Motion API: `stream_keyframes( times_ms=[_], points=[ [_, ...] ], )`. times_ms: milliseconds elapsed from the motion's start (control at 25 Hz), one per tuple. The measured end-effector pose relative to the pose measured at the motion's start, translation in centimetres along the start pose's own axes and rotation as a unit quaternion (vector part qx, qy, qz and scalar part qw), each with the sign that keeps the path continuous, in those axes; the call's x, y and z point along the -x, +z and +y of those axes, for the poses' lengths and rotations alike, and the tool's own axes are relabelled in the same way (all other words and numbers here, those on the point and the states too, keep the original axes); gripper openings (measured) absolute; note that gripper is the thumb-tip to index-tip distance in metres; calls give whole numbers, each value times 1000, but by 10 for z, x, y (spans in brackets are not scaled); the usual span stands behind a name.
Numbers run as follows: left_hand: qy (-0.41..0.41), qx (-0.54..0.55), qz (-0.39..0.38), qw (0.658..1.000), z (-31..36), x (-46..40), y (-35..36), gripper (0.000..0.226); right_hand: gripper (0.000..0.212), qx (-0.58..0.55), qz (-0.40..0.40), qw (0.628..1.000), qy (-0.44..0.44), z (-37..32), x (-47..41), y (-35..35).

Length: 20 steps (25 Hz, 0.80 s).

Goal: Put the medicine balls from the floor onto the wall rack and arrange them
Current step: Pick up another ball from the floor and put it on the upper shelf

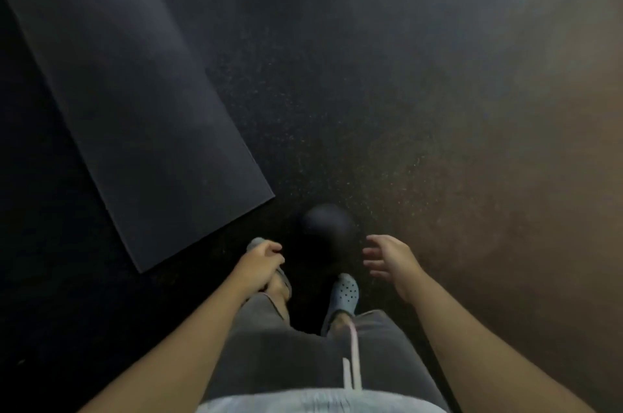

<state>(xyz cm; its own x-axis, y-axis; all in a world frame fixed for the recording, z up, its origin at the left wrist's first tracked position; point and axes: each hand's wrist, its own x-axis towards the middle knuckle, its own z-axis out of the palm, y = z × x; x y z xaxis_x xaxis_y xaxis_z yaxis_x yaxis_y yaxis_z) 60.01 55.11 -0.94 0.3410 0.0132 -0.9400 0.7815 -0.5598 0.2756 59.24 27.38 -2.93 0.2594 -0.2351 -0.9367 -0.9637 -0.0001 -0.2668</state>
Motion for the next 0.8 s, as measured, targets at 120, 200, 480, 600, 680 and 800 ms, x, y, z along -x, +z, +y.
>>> stream_keyframes(
  times_ms=[120, 200, 480, 600, 680, 800],
  points=[
    [-27, -36, 14, 999, 3, -56, -1, 39, 26, -95, 6, 994, 61, 12, -45, 9],
    [-62, -41, 16, 997, 2, -101, 13, 36, 27, -106, 19, 989, 98, 21, -84, 12],
    [-141, -7, 40, 989, -17, -297, 88, 29, 29, -67, 43, 985, 155, 78, -277, 26],
    [-162, 7, 64, 985, -24, -385, 109, 41, 26, -73, 39, 983, 163, 96, -354, 42],
    [-167, 41, 63, 983, -23, -431, 121, 57, 39, -107, 27, 980, 163, 102, -392, 54],
    [-176, 200, 56, 962, -31, -482, 139, 67, 61, -190, -3, 965, 183, 110, -443, 73]
  ],
)
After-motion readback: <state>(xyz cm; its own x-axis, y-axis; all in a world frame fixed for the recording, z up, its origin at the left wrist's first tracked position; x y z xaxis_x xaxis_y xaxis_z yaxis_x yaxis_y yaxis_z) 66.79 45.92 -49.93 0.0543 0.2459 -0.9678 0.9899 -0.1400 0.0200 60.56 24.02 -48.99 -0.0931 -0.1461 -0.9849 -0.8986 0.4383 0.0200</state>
